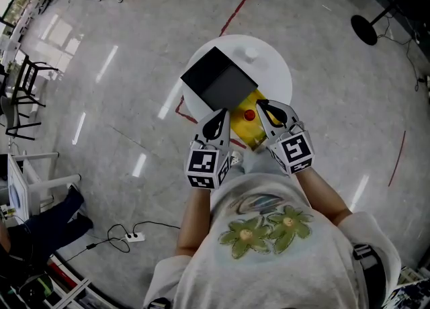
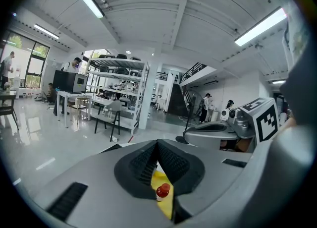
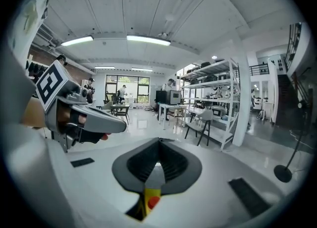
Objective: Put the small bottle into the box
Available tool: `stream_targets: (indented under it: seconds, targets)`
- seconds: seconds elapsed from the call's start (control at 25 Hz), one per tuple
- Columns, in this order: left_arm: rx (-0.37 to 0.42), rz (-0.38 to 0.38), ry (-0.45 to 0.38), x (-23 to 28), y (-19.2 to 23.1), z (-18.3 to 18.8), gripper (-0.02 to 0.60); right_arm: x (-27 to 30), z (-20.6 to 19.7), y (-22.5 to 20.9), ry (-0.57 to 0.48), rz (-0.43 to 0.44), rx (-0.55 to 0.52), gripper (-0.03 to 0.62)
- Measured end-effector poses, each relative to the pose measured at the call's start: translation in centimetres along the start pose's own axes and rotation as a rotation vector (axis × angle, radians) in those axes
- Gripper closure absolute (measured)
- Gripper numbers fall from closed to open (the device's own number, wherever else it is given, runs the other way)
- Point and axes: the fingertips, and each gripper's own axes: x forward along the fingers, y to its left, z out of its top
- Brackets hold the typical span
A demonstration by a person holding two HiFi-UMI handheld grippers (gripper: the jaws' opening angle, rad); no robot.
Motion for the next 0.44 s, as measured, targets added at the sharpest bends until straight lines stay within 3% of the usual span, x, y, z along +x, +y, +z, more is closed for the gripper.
stream_targets:
  seconds: [0.44]
  targets:
    - [-0.004,0.0,-0.002,-0.5,-0.08,-0.17,0.578,-0.03,-0.88,0.24,0.034,-0.007,0.007,0.591]
